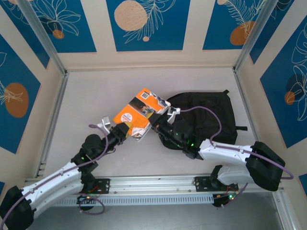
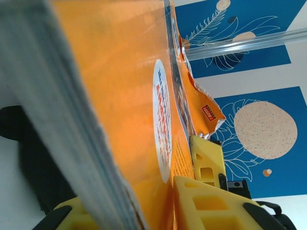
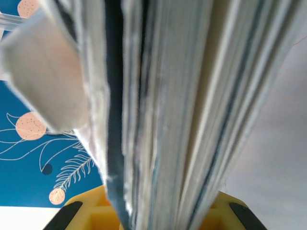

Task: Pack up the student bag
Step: Pass the book.

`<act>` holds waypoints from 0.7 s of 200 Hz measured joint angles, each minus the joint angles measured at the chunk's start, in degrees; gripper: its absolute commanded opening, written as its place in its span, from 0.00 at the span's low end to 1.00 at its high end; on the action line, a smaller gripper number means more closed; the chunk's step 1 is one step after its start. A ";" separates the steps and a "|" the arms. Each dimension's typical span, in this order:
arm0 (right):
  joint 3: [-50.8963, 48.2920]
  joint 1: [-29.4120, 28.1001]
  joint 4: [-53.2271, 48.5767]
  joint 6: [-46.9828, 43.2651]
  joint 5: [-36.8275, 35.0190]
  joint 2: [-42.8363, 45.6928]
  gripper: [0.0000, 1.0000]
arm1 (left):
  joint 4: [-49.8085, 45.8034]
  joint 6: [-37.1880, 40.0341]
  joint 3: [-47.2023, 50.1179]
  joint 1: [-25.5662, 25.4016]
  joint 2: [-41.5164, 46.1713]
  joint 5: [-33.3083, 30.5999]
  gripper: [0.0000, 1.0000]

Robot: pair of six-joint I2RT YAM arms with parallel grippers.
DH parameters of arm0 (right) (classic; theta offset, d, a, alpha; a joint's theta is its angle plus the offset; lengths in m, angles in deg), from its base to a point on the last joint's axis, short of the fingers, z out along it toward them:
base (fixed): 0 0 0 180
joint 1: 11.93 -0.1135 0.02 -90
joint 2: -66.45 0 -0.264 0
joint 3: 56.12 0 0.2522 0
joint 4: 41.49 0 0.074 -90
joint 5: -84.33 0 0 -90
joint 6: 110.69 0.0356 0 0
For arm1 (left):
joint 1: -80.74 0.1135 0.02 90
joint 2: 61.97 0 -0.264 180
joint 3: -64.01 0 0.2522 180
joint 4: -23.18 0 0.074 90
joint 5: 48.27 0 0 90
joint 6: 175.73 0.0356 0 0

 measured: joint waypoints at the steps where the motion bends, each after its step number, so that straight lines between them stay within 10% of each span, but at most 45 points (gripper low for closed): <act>1: 0.00 -0.04 0.00 0.04 -0.07 0.00 0.00 | -0.02 -0.13 0.00 0.00 0.00 -0.04 0.30; 95: 0.02 -2.45 -1.29 4.07 -3.04 -2.95 0.00 | -2.49 0.31 -0.37 0.00 -0.11 -0.20 0.37; 140: 0.07 -3.06 -1.07 5.03 -3.21 -3.76 0.01 | -3.69 0.52 -0.37 0.00 0.02 -0.46 0.07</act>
